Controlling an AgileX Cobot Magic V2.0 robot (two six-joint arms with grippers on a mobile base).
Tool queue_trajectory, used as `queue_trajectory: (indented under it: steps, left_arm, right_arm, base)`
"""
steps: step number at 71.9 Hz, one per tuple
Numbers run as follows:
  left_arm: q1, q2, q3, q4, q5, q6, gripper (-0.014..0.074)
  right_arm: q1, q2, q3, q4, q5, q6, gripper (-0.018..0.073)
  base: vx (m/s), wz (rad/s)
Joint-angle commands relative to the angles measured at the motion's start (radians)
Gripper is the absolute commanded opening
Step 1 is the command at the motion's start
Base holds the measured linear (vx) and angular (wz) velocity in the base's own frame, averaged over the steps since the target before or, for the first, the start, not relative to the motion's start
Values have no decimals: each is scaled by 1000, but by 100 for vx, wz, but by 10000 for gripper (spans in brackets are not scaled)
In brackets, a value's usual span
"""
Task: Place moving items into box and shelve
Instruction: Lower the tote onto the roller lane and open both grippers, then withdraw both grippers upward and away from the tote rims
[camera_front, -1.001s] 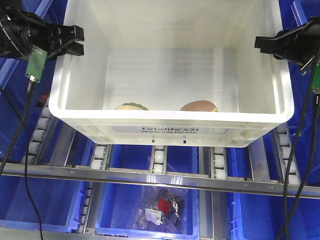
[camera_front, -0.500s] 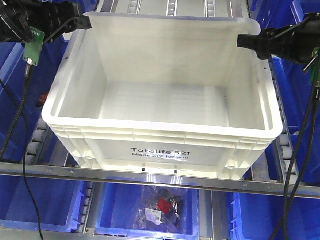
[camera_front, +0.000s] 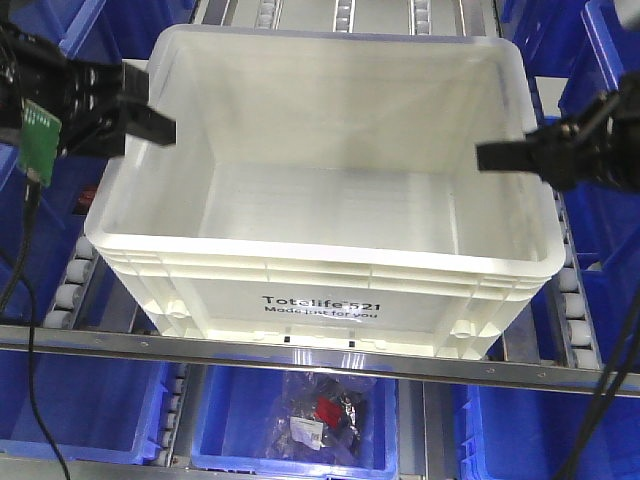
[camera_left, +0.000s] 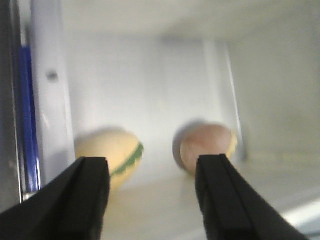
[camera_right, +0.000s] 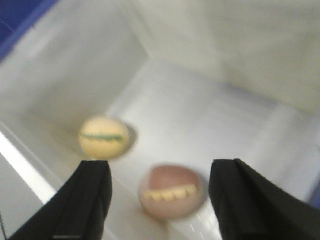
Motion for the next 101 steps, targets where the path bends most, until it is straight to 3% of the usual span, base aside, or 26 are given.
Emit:
queue_trajectory:
  steps: [1, 10, 54, 62, 85, 101]
  left_arm:
    - [-7, -33, -37, -66, 34, -11, 430]
    - [-7, -33, -37, -119, 84, -11, 379]
    - [-11, -82, -18, -102, 100, -8, 237]
    - [-18, -227, 81, -98, 47, -8, 236]
    - [-17, -823, 620, -73, -312, -8, 236]
    - [-17, -1207, 871, 92, -390, -10, 236]
  right_arm:
    - [-2, -46, -38, -97, -4, 90, 448]
    - [-2, -88, -38, -148, -8, 166, 448]
    - [-2, -101, -38, -147, -7, 167, 448]
    - [-2, -101, -38, -147, -7, 167, 448]
    - [-2, -101, -38, -147, -7, 167, 448]
    - [-2, -101, -38, -147, -7, 167, 448]
  base:
    - [0, 0]
    - [0, 0]
    - [0, 0]
    - [0, 0]
    - [0, 0]
    - [0, 0]
